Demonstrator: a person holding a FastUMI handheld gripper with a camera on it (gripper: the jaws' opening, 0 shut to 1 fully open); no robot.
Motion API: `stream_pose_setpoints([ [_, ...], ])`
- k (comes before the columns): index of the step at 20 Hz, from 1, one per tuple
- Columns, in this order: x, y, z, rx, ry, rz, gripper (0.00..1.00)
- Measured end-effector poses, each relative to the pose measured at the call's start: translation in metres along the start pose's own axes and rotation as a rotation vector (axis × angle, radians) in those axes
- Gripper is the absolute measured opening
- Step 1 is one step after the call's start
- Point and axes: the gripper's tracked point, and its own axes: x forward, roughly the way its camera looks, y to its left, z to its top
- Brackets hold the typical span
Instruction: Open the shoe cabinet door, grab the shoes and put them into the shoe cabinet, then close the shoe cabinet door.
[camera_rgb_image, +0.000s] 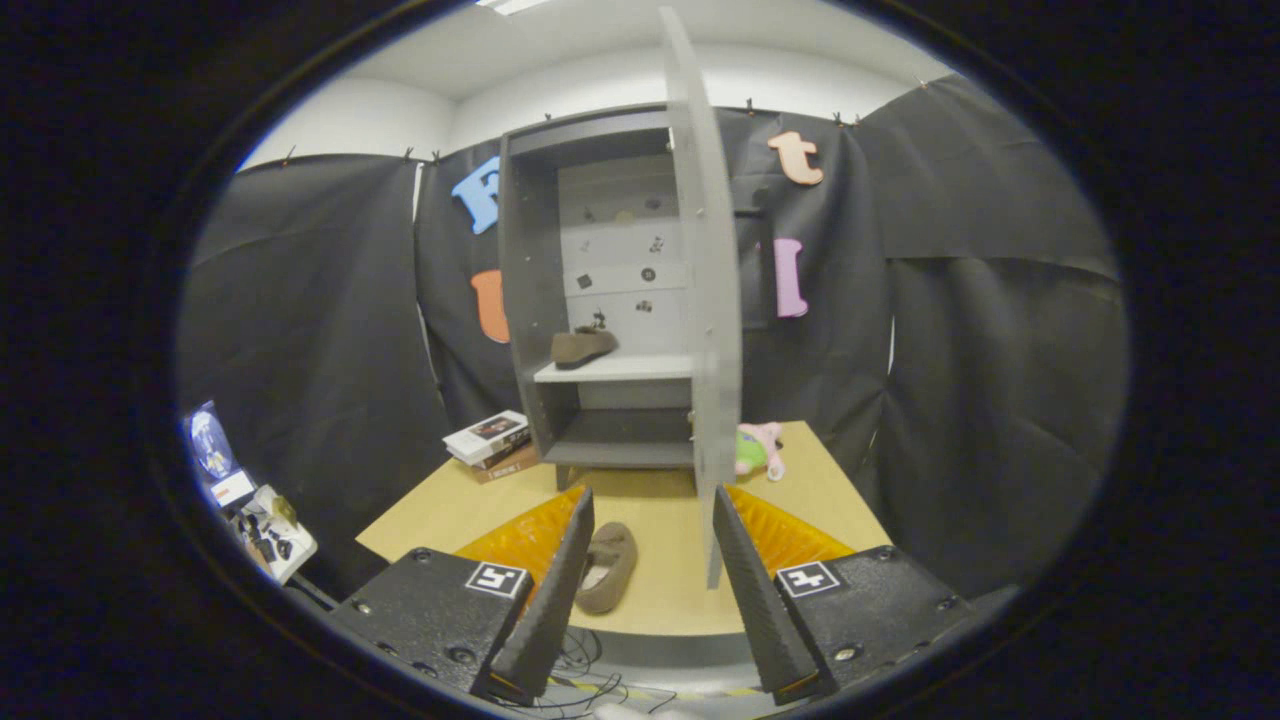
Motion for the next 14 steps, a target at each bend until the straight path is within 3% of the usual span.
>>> stream_pose_setpoints([
  [7,0.075,0.092,-0.104,-0.057,0.145,0.057,0.77],
  [14,0.18,0.108,-0.186,0.037,0.298,0.037,0.81],
])
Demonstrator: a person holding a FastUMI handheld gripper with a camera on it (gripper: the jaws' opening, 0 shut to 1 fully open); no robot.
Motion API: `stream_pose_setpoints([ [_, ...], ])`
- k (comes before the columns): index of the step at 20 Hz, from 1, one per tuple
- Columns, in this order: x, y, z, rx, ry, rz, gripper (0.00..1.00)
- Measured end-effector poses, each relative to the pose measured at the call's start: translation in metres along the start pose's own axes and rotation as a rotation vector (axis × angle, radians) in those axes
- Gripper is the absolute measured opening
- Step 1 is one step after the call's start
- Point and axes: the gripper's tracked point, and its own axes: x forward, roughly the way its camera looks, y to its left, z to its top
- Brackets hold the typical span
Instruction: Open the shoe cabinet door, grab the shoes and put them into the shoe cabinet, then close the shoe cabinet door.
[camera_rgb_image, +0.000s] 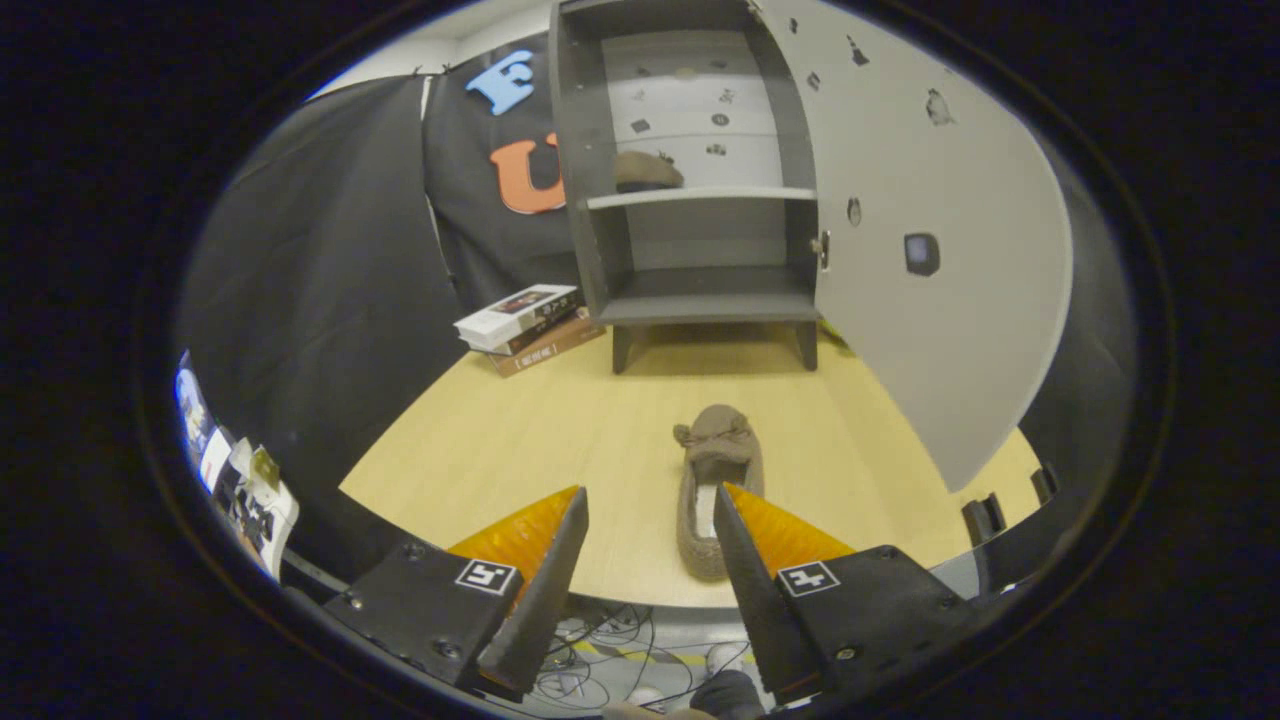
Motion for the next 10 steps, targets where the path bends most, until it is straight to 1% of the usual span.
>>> stream_pose_setpoints([
  [3,0.049,-0.013,-0.01,0.012,0.041,-0.021,0.8],
  [7,0.109,-0.025,-0.026,0.09,0.127,-0.027,0.79],
  [10,0.14,-0.025,-0.027,0.083,0.152,-0.016,0.79],
])
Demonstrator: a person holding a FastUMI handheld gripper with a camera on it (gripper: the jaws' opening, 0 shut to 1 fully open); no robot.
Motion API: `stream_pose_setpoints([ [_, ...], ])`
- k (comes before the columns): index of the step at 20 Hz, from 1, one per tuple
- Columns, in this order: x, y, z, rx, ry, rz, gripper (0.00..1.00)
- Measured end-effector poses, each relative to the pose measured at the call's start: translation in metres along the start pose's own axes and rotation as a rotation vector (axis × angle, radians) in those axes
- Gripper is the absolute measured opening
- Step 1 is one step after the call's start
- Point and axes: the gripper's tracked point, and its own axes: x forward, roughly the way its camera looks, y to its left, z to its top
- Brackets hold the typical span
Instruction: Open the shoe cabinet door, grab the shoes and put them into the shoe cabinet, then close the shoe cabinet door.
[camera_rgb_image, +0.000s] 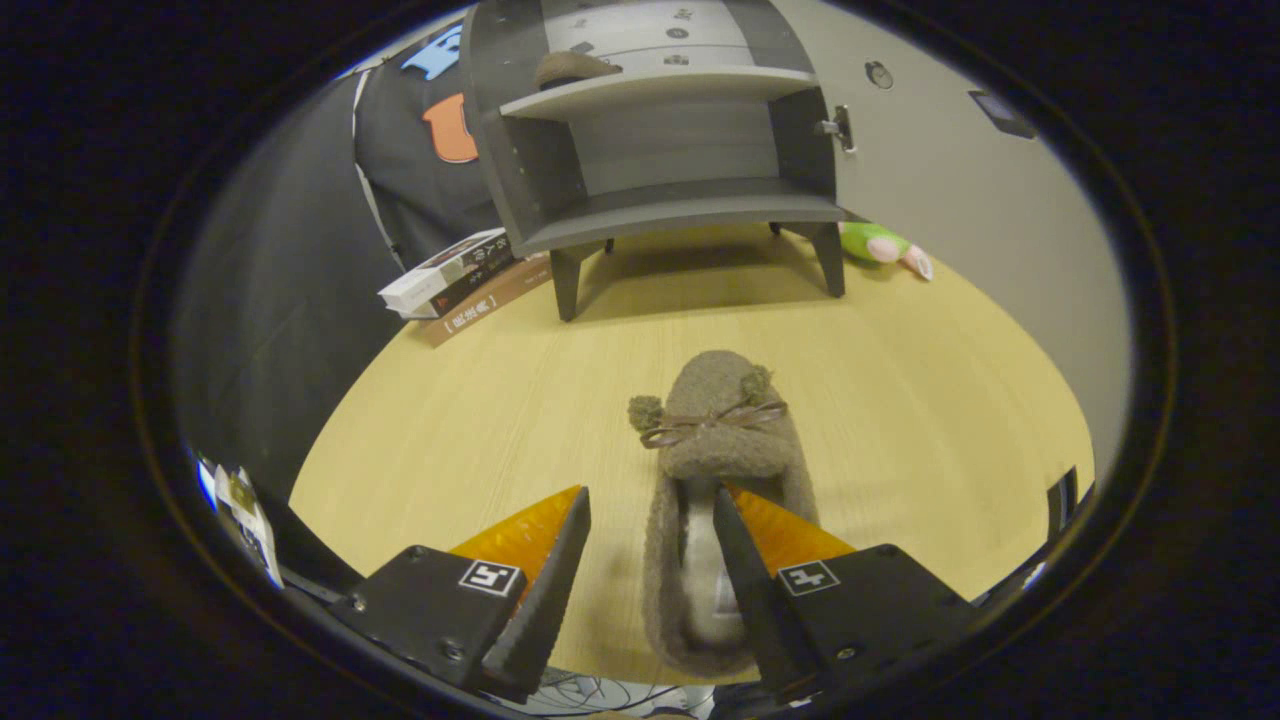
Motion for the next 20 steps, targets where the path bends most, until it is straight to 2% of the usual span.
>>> stream_pose_setpoints([
  [5,0.034,0.002,0.011,-0.019,0.005,-0.007,0.79],
  [7,0.04,-0.004,0.009,-0.017,0.034,-0.01,0.71],
  [8,0.042,-0.01,0.007,-0.012,0.049,-0.025,0.56],
  [9,0.043,-0.016,0.009,-0.008,0.049,-0.043,0.48],
  [10,0.044,-0.017,0.009,-0.001,0.054,-0.032,0.28],
  [12,0.044,-0.014,0.009,-0.027,0.065,-0.009,0.14],
  [14,0.041,-0.013,0.01,-0.039,0.075,-0.004,0.07],
  [20,0.003,-0.005,0.041,-0.077,-0.002,0.011,0.06],
])
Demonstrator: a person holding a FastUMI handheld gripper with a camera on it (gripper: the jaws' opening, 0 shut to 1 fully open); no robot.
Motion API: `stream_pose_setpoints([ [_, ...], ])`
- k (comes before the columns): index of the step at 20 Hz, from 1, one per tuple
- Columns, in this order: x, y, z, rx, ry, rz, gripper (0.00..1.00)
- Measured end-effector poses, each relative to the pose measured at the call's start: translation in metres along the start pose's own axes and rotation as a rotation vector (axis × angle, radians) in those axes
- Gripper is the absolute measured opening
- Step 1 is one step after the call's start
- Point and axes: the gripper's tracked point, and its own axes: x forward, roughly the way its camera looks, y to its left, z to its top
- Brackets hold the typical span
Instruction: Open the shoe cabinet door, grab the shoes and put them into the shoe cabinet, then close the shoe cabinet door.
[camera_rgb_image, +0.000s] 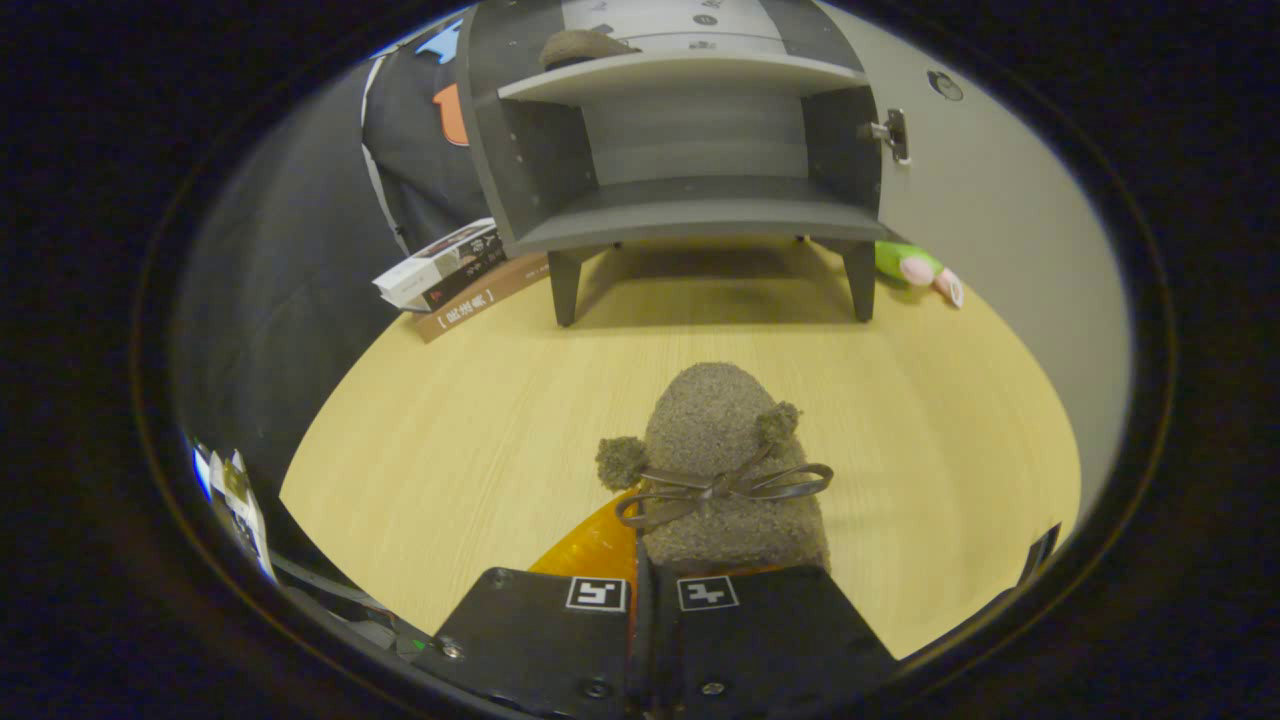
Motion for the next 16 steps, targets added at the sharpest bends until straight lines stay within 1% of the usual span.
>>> stream_pose_setpoints([
  [5,-0.054,0.009,0.055,-0.035,-0.125,-0.007,0.06],
  [12,-0.138,0.035,0.154,-0.091,-0.327,-0.013,0.06],
  [16,-0.17,0.047,0.206,-0.102,-0.414,-0.023,0.06],
])
